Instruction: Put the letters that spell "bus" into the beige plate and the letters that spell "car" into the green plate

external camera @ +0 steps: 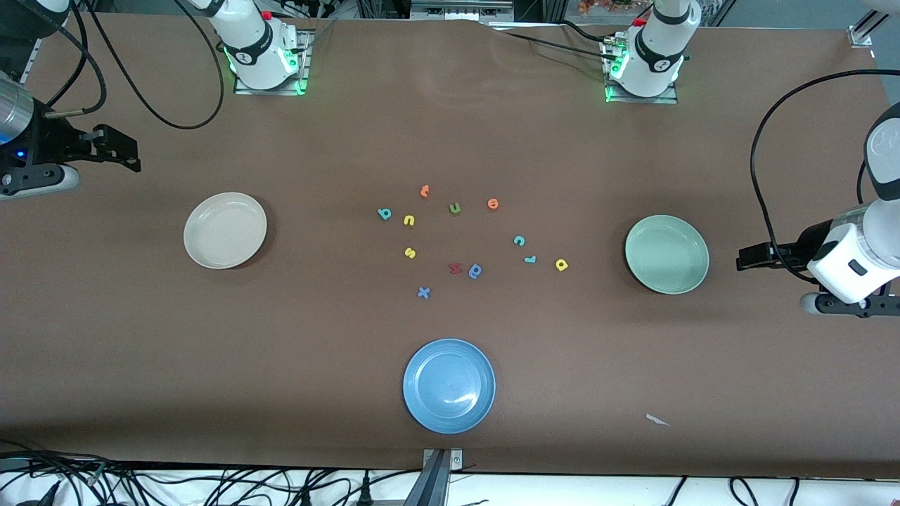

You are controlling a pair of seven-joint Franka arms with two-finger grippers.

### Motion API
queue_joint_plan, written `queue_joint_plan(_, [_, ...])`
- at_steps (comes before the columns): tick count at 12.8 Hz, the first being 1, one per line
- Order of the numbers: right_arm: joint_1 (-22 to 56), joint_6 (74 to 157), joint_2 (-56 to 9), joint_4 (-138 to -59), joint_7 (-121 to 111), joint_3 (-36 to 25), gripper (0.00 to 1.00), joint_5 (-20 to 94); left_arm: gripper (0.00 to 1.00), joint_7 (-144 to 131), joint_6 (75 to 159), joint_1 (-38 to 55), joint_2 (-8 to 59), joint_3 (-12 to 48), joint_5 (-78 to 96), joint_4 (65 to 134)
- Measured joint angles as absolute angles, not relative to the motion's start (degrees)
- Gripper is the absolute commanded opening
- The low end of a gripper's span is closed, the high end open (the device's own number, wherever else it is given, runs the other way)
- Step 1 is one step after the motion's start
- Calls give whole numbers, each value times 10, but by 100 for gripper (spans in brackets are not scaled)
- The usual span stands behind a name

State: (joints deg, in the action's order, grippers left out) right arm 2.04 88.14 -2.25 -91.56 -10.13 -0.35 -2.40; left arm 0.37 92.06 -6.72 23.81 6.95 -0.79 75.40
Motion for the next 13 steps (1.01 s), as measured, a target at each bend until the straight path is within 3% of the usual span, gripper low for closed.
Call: queue_joint_plan(13, [20,881,-23,-916,-101,-3,100,-24,100,-4,921,-62,240,70,-8,755])
